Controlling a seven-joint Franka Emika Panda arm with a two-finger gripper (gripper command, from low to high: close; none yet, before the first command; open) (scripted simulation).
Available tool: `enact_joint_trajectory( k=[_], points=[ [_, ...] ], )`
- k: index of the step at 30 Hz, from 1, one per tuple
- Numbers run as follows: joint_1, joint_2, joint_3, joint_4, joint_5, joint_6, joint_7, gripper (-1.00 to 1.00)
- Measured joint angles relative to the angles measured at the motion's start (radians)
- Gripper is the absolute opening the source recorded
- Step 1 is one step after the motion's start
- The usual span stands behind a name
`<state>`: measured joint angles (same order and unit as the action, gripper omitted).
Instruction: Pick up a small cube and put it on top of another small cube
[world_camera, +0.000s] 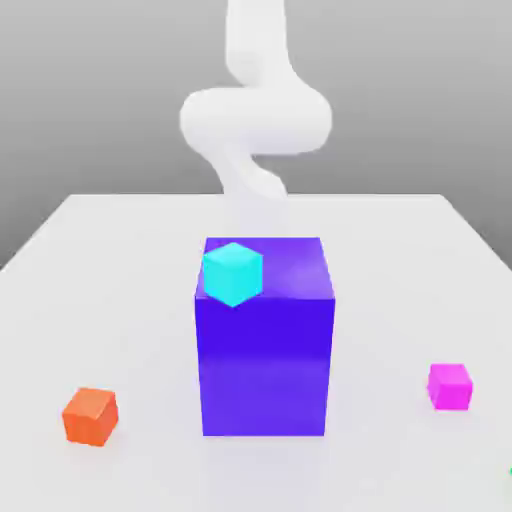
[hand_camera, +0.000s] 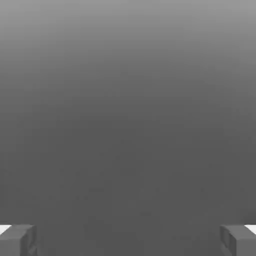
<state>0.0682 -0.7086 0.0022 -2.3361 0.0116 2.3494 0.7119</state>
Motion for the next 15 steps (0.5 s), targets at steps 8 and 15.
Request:
enact_joint_trajectory(
  k=[8,15],
  points=[
    [0.206,0.296,0.03,-0.117,0.037,0.16,-0.285,0.0],
    [0.345,0.549,0.099,-0.217,0.047,0.297,-0.514,0.0]
  ],
)
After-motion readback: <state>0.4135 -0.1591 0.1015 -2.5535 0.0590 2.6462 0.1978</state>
